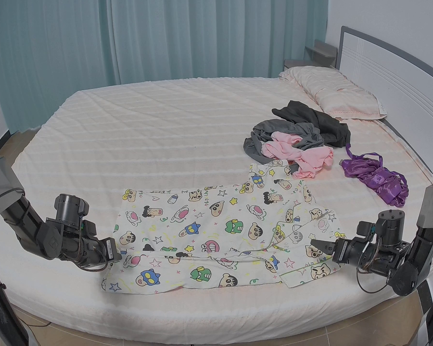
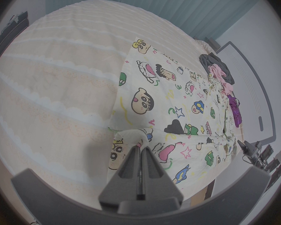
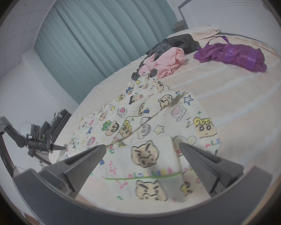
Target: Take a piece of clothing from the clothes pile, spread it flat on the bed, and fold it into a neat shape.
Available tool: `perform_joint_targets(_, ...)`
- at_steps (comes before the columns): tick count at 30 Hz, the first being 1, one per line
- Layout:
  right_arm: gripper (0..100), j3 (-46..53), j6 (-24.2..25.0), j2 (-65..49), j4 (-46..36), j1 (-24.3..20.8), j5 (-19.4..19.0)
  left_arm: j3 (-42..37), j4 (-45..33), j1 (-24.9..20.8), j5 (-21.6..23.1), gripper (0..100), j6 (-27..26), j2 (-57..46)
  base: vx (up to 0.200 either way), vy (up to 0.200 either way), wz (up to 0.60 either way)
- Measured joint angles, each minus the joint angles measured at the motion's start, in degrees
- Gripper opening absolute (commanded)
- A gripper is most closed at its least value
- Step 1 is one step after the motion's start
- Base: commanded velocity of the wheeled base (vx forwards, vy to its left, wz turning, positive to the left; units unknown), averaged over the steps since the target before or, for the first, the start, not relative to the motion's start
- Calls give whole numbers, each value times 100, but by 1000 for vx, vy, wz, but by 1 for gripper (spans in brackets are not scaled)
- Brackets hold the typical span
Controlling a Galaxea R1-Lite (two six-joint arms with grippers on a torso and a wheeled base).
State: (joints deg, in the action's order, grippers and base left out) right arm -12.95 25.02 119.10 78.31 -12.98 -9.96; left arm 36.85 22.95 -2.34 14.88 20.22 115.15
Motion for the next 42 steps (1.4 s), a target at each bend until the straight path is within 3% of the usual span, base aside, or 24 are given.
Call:
perform_joint_targets(7, 100, -436, -600, 416, -236, 701, -974, 0, -5, -71, -20, 0, 49, -66, 0, 0, 0)
perform_joint_targets(11, 100, -667, -663, 571, -560, 830, -1525, 13, -9, -85, -22, 0, 148, -121, 0, 0, 0)
perform_joint_targets(16, 100, -953, -701, 722, -764, 874, -1840, 20, -13, -83, -20, 0, 187, -173, 0, 0, 0)
perform_joint_targets(17, 0, -996, -706, 755, -770, 869, -1894, 22, -13, -77, -22, 0, 187, -179, 0, 0, 0)
perform_joint_targets(36, 0, -1484, -650, 970, -751, 948, -1894, 176, 9, 9, -33, 0, 453, -74, 0, 0, 0)
perform_joint_targets(42, 0, -1591, -644, 1031, -749, 955, -1883, 322, 30, 30, -246, 0, 486, 210, 0, 0, 0)
